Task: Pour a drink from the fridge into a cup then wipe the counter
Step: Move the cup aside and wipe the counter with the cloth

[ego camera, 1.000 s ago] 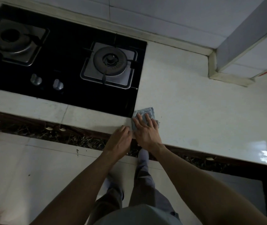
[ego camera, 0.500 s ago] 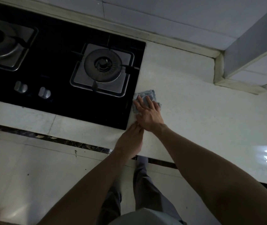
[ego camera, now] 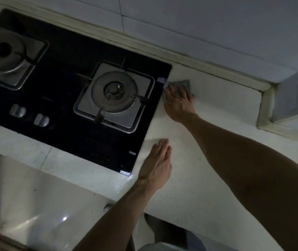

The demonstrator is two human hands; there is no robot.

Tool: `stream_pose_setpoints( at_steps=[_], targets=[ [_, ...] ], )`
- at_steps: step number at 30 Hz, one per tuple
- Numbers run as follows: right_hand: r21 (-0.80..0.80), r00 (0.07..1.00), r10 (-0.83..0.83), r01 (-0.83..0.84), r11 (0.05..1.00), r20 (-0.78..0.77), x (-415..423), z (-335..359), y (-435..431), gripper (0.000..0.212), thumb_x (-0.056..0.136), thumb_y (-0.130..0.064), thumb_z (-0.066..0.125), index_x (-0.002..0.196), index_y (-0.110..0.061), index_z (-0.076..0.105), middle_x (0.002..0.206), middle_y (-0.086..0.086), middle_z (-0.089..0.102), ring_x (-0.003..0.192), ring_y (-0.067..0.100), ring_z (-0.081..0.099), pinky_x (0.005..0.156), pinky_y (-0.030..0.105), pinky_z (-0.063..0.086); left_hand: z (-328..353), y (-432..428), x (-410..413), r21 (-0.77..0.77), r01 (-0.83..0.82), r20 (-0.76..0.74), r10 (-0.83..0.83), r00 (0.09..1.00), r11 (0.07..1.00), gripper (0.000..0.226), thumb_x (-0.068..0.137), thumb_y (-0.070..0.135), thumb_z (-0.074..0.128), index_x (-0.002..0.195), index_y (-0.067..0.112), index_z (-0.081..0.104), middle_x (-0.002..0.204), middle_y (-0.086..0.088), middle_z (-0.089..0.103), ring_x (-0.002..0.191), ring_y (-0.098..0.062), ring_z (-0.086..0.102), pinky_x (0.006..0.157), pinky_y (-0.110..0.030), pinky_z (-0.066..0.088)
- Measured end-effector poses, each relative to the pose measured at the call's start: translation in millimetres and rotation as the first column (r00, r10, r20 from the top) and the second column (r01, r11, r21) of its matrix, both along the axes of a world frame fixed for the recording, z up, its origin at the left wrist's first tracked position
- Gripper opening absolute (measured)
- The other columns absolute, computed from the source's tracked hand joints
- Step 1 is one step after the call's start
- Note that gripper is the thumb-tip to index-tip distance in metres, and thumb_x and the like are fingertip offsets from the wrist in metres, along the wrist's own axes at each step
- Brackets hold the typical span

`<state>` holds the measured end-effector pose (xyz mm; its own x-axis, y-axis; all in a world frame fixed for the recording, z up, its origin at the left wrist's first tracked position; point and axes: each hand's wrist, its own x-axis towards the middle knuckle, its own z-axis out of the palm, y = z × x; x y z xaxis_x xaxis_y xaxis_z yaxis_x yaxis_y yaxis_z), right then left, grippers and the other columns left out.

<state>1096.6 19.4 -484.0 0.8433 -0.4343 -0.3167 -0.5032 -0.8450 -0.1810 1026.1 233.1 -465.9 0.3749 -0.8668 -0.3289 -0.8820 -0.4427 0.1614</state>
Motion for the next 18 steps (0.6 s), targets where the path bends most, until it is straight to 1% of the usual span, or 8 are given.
stream_pose_setpoints(
  at_steps=[2,5,8,10,12,14,18],
  targets=[
    [0.01,1.0,-0.017,0.018,1.0,-0.025,14,-2,-18,0.059,0.099,-0.042,0.028,0.154,-0.034,0.008,0.163,-0.01,0.001,0.15,0.028,-0.001,0.12,0.049,0.0,1,-5,-3,0.032,-0.028,0.004,0.028,1.0,0.999,0.06,0.105,0.03,0.028,0.154,-0.001,0.014,0.164,-0.02,0.002,0.153,-0.031,0.003,0.125,-0.044,0.01],
    [0.003,0.998,-0.051,0.052,0.999,-0.035,32,-8,-42,0.056,0.1,-0.042,0.02,0.154,-0.033,0.007,0.163,-0.01,0.002,0.15,0.026,-0.001,0.118,0.054,0.002,2,-11,-5,0.078,-0.049,-0.007,0.049,0.999,0.996,0.061,0.105,0.029,0.027,0.154,-0.003,0.012,0.163,-0.022,0.001,0.153,-0.032,0.002,0.125,-0.044,0.008],
    [0.002,0.998,-0.043,0.043,0.999,-0.055,47,-9,-60,0.055,0.101,-0.041,0.014,0.155,-0.03,0.006,0.163,-0.007,-0.001,0.15,0.026,-0.001,0.119,0.052,-0.001,2,-14,-3,0.096,-0.045,-0.025,0.048,0.999,0.994,0.062,0.105,0.03,0.027,0.154,-0.003,0.01,0.164,-0.022,-0.001,0.153,-0.033,0.001,0.125,-0.044,0.007],
    [-0.011,0.997,-0.028,0.028,1.0,-0.07,53,-6,-69,0.057,0.101,-0.04,0.016,0.155,-0.029,0.004,0.163,-0.006,-0.002,0.15,0.025,-0.002,0.12,0.048,-0.004,5,-15,-2,0.104,-0.046,-0.049,0.052,0.997,0.994,0.063,0.104,0.031,0.027,0.155,-0.002,0.009,0.164,-0.02,-0.002,0.153,-0.032,0.0,0.125,-0.043,0.006],
    [-0.042,0.998,0.01,-0.013,0.999,-0.062,52,-3,-77,0.062,0.099,-0.042,0.025,0.155,-0.028,0.004,0.164,-0.004,-0.001,0.15,0.025,0.0,0.12,0.047,-0.001,8,-17,-2,0.122,-0.042,-0.055,0.049,0.997,0.992,0.064,0.104,0.031,0.028,0.155,-0.002,0.009,0.164,-0.02,-0.002,0.153,-0.032,0.001,0.126,-0.042,0.006],
    [-0.066,0.998,0.035,-0.038,0.997,-0.046,50,-2,-81,0.067,0.097,-0.045,0.032,0.155,-0.028,0.003,0.163,-0.003,-0.001,0.149,0.026,0.001,0.119,0.048,0.002,8,-19,1,0.155,-0.006,-0.032,0.011,0.999,0.988,0.065,0.103,0.032,0.028,0.154,-0.004,0.01,0.164,-0.022,0.0,0.153,-0.032,0.002,0.125,-0.043,0.007],
    [-0.063,0.995,0.071,-0.076,0.995,-0.077,44,-4,-83,0.071,0.095,-0.047,0.033,0.155,-0.027,0.001,0.163,-0.001,-0.002,0.149,0.028,0.002,0.119,0.051,0.006,-2,-17,10,0.185,0.04,-0.044,-0.032,0.999,0.982,0.065,0.101,0.031,0.031,0.154,-0.003,0.015,0.164,-0.02,0.007,0.153,-0.03,0.005,0.124,-0.042,0.011]
  ],
)
